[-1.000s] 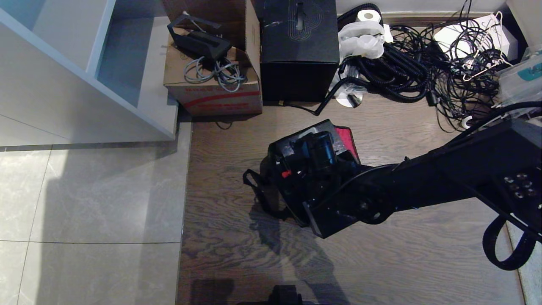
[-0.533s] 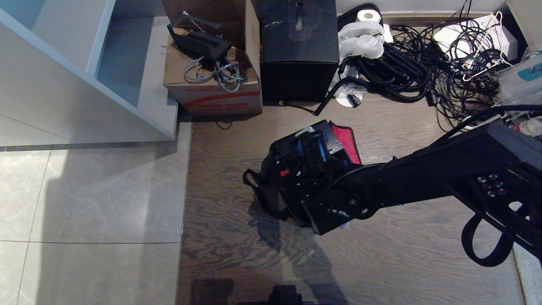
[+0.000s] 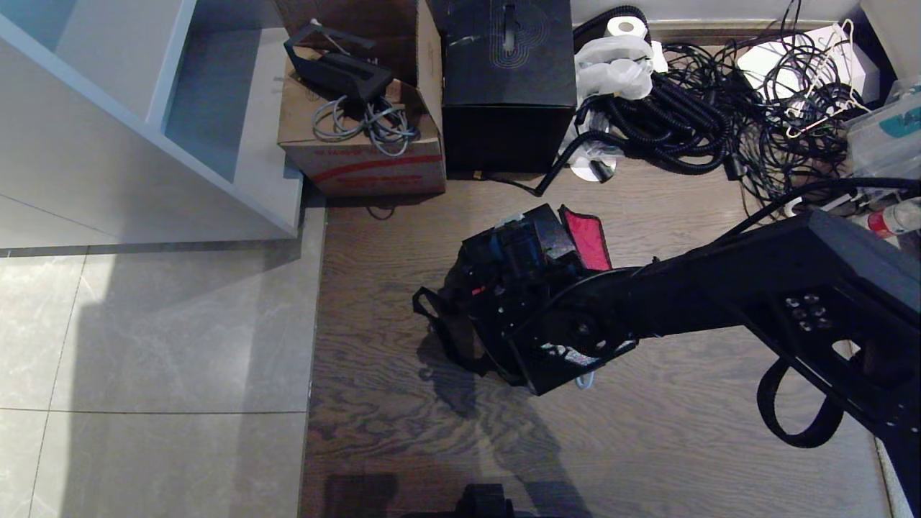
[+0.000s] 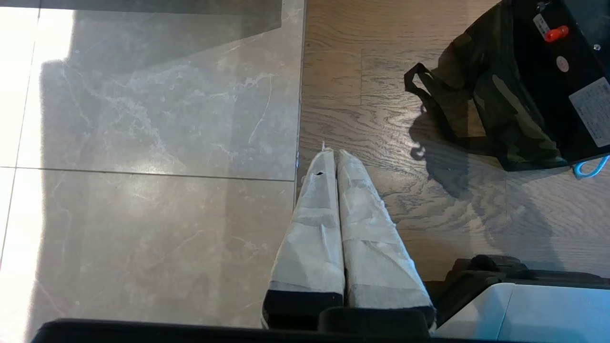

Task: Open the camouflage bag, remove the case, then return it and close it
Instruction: Place the black box back

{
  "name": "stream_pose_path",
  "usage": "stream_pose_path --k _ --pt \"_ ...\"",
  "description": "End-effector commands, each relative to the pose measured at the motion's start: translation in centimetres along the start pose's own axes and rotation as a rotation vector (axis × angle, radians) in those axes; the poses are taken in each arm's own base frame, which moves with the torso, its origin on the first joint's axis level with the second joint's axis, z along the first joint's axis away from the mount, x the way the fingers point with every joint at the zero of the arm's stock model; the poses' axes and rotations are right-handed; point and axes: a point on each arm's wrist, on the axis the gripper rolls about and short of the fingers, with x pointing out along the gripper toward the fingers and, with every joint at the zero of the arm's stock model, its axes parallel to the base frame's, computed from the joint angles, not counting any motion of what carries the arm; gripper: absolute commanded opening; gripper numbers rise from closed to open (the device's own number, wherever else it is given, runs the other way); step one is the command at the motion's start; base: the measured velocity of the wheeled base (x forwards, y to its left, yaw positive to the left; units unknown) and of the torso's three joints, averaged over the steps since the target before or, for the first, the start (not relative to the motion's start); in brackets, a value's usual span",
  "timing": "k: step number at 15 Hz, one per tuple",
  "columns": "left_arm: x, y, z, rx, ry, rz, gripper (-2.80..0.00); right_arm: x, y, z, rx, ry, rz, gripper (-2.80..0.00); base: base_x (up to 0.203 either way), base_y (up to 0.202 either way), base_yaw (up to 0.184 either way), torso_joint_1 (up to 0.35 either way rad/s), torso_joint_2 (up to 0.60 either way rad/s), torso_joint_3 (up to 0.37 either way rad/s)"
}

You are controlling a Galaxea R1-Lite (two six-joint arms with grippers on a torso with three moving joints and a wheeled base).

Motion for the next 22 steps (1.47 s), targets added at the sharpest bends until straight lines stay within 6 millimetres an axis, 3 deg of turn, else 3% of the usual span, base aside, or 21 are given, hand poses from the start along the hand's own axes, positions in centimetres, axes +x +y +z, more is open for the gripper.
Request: stream_pose_path --k 1,5,10,15,22 --pt "0.0 0.0 0.0 0.000 0.000 0.000 -2.80 -0.3 -0.6 0.7 0.016 -0.009 -0.007 -2.80 0.000 0.000 0.000 0.000 0.00 0.000" --pt "0.0 0.0 0.0 0.000 0.000 0.000 -2.80 -0.5 -1.2 1.5 0.024 -0.013 -0.007 -2.80 0.000 0.000 0.000 0.000 0.00 0.000" --pt "0.0 0.0 0.0 0.000 0.000 0.000 -2.80 -0.2 -0.5 1.1 0.029 -0.004 -0.006 -2.80 0.000 0.000 0.000 0.000 0.00 0.000" --pt "0.0 0.0 0.0 0.000 0.000 0.000 -2.80 0.7 1.1 0.7 0.041 0.003 -0.006 -2.80 0.000 0.000 0.000 0.000 0.00 0.000" --pt "0.0 0.0 0.0 0.000 0.000 0.000 -2.80 2.8 1.9 0.1 0.082 0.026 -0.029 -2.80 0.000 0.000 0.000 0.000 0.00 0.000"
